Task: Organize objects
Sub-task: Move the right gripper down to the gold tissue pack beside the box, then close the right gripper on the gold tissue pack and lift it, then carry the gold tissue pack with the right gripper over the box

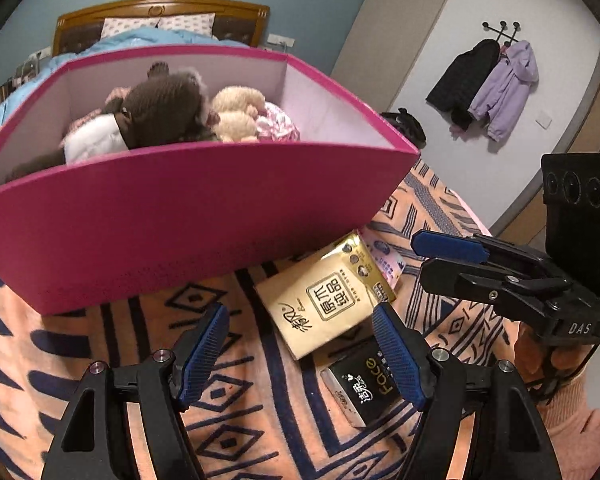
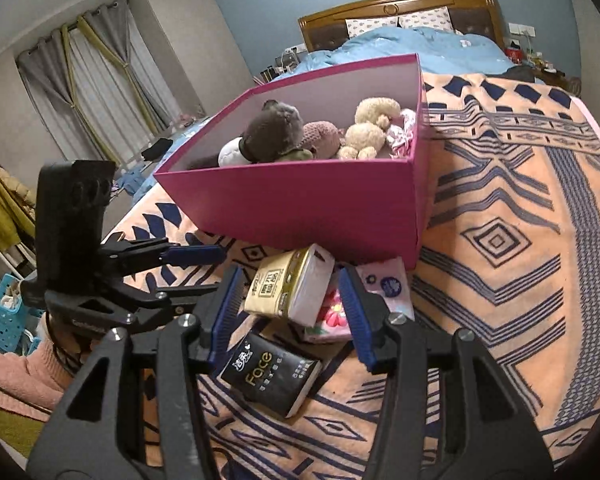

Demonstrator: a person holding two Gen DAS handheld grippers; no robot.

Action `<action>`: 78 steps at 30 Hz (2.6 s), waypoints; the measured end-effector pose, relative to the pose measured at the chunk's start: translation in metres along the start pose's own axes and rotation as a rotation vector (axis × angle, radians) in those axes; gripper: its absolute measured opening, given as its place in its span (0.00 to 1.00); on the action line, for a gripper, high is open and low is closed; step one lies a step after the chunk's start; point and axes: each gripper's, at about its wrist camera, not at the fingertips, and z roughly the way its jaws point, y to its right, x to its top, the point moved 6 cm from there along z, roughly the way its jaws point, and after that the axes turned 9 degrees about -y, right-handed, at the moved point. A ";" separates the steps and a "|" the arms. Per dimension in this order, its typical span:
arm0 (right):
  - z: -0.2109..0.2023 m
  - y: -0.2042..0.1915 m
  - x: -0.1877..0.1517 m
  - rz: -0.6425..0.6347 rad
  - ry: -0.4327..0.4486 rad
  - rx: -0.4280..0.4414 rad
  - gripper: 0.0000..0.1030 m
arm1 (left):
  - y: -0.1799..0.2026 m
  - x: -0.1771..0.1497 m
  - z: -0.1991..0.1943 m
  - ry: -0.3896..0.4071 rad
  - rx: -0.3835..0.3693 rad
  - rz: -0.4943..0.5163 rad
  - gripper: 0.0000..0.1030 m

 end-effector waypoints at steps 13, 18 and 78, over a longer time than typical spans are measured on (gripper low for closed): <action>0.021 0.004 -0.005 0.034 -0.036 0.002 0.51 | 0.000 -0.007 0.023 -0.074 -0.053 -0.025 0.65; 0.026 0.003 -0.004 0.037 -0.040 0.003 0.51 | -0.002 -0.009 0.029 -0.097 -0.073 -0.042 0.60; 0.009 -0.014 -0.001 0.032 -0.006 0.039 0.37 | 0.023 -0.001 -0.030 0.036 -0.037 0.089 0.46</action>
